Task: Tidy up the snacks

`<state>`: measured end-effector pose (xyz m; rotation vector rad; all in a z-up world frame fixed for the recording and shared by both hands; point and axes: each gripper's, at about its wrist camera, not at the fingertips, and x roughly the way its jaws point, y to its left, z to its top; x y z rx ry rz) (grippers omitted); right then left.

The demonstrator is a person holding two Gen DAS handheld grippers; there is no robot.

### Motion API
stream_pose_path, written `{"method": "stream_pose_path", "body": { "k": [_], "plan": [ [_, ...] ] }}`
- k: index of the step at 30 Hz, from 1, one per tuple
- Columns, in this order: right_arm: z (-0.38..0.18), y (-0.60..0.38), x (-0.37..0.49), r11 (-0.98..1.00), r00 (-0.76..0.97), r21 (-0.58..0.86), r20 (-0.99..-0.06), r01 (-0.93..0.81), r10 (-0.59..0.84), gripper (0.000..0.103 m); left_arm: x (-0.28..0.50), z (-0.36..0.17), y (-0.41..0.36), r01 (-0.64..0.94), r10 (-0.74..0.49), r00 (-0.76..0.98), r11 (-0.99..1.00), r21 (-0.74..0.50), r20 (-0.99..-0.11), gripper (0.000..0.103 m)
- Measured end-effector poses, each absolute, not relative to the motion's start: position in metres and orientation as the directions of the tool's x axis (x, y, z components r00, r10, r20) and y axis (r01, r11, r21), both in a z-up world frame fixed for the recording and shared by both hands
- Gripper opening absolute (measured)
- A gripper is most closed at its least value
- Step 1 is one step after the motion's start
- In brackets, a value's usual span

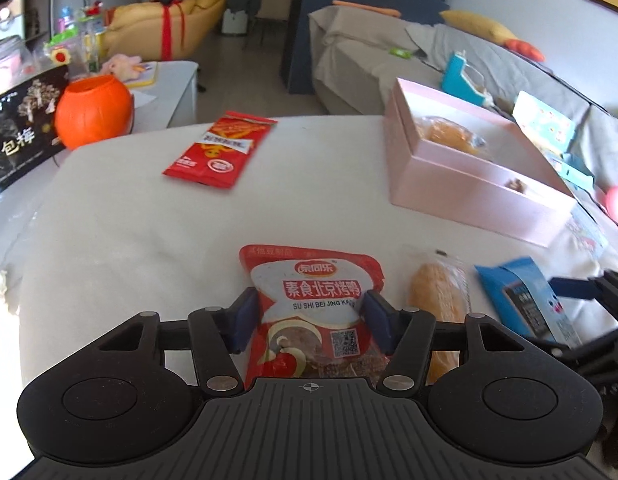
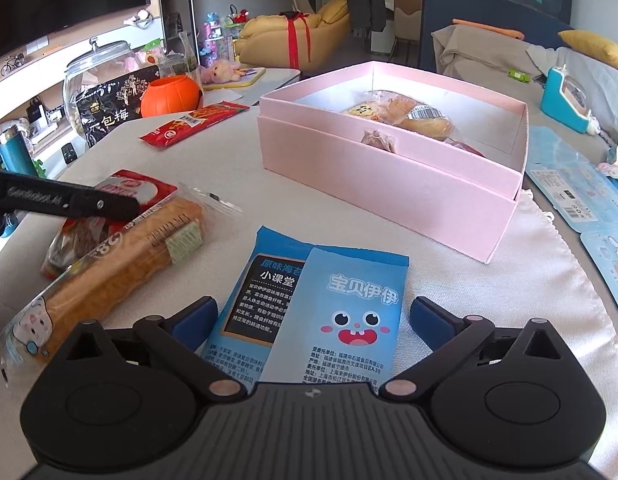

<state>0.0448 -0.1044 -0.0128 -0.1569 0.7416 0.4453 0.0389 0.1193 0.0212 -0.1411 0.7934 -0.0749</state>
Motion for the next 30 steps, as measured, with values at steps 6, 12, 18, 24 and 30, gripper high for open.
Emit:
{"method": "stream_pose_path", "body": {
  "k": [6,12,18,24,30],
  "plan": [
    [-0.013,-0.104,0.045,0.896,0.649,0.017,-0.683,-0.445,0.336,0.103,0.039,0.019,0.119,0.028,-0.116,0.689,0.991,-0.133,-0.716,0.068],
    [-0.013,-0.104,0.045,0.896,0.649,0.017,-0.683,-0.445,0.335,0.103,0.050,0.016,0.113,0.061,-0.072,0.677,0.997,-0.042,-0.733,0.086],
    [-0.013,-0.104,0.045,0.896,0.649,0.016,-0.683,-0.445,0.335,0.103,0.055,0.013,0.105,0.088,-0.051,0.671,0.996,0.011,-0.740,0.089],
    [-0.014,-0.104,0.046,0.893,0.643,0.012,-0.689,-0.450,0.334,0.103,0.045,0.019,0.118,0.087,-0.110,0.683,0.994,-0.069,-0.722,0.069],
    [-0.010,-0.103,0.052,0.874,0.601,-0.001,-0.727,-0.485,0.333,0.103,0.028,0.021,0.123,0.051,-0.074,0.705,0.997,-0.053,-0.705,0.064]
  ]
}}
